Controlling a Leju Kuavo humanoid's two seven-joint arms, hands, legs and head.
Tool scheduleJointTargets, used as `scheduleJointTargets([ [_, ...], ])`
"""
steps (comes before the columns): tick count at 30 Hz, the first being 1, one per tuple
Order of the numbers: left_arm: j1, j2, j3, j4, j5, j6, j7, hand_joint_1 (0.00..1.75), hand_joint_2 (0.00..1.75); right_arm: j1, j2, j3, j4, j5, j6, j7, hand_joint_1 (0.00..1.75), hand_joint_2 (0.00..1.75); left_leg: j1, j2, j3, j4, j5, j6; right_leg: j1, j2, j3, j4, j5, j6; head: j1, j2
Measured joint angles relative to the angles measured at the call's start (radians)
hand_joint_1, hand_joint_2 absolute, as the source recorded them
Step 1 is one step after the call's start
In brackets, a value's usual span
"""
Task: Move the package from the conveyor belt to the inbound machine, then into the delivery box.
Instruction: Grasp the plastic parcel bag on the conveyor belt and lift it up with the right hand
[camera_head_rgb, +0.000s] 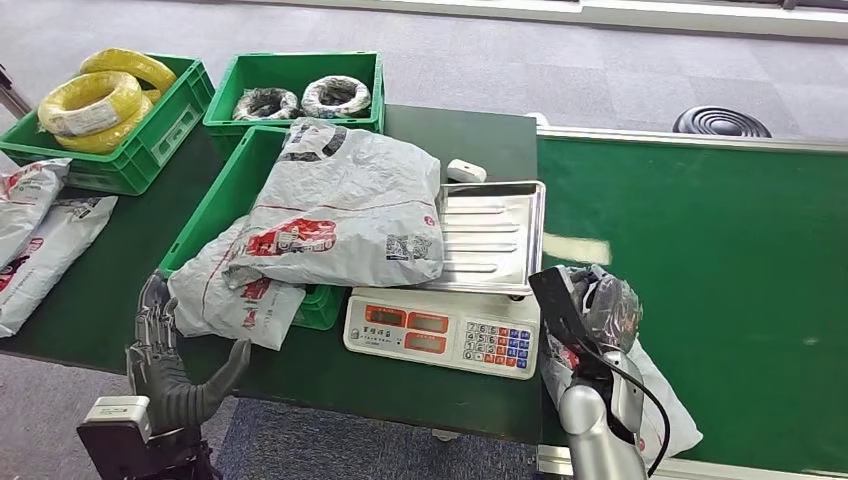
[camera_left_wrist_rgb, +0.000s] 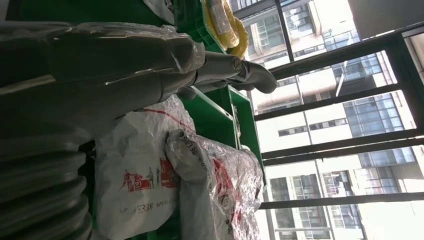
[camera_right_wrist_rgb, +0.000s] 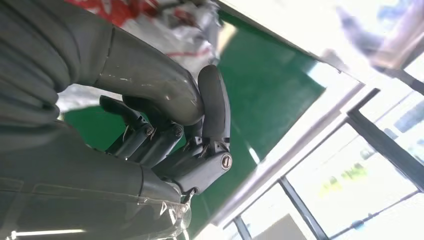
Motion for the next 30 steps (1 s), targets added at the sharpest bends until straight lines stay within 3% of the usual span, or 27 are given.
scheduleJointTargets([
  [5, -0.009, -0.006, 0.002, 0.002, 0.001, 0.011, -0.004, 0.0, 1.75, 0.019, 0.0, 0.041, -0.194, 0.056, -0.202, -0.032, 1.75, 1.75, -0.001, -0.001, -0.002, 0.0, 0.0, 0.0, -0.001, -0.002, -0.001, 0.0, 0.0, 0.0, 0.0, 0.0],
  [9, -0.034, -0.01, -0.004, 0.012, 0.003, 0.019, -0.005, 0.0, 1.75, 0.012, 0.004, 0.078, -0.295, 0.087, -0.218, -0.019, 1.75, 1.75, -0.001, -0.001, -0.001, 0.0, 0.0, 0.001, -0.001, -0.003, -0.001, 0.0, 0.0, 0.0, 0.0, 0.0],
  [16, -0.044, -0.01, -0.009, 0.018, 0.012, 0.03, -0.007, 0.0, 1.75, 0.005, 0.007, 0.106, -0.339, 0.092, -0.225, -0.012, 1.74, 1.75, -0.001, -0.002, -0.002, 0.0, 0.001, 0.001, 0.0, -0.003, -0.001, 0.0, 0.0, 0.0, 0.0, 0.0],
  [20, -0.051, -0.011, -0.009, 0.018, 0.014, 0.028, -0.007, 0.0, 1.75, 0.005, 0.01, 0.11, -0.359, 0.075, -0.244, -0.019, 0.06, 1.75, -0.001, -0.002, -0.002, 0.0, 0.001, 0.001, -0.001, -0.003, -0.001, 0.0, 0.0, 0.0, 0.0, 0.0],
  [25, -0.053, -0.012, -0.008, 0.02, 0.02, 0.026, -0.012, 0.0, 1.75, -0.005, 0.013, 0.11, -0.353, 0.007, -0.197, -0.025, 0.0, 1.75, -0.001, -0.002, -0.002, 0.0, 0.001, 0.001, -0.001, -0.003, -0.001, 0.0, 0.0, 0.0, 0.0, 0.0],
  [30, -0.05, -0.021, -0.004, 0.017, 0.018, 0.027, -0.007, 0.0, 1.75, -0.003, 0.032, 0.105, -0.249, 0.133, -0.183, 0.078, 0.0, 1.75, -0.001, -0.002, -0.002, 0.0, 0.001, 0.001, 0.0, -0.003, -0.001, 0.0, 0.0, 0.0, 0.0, 0.0],
])
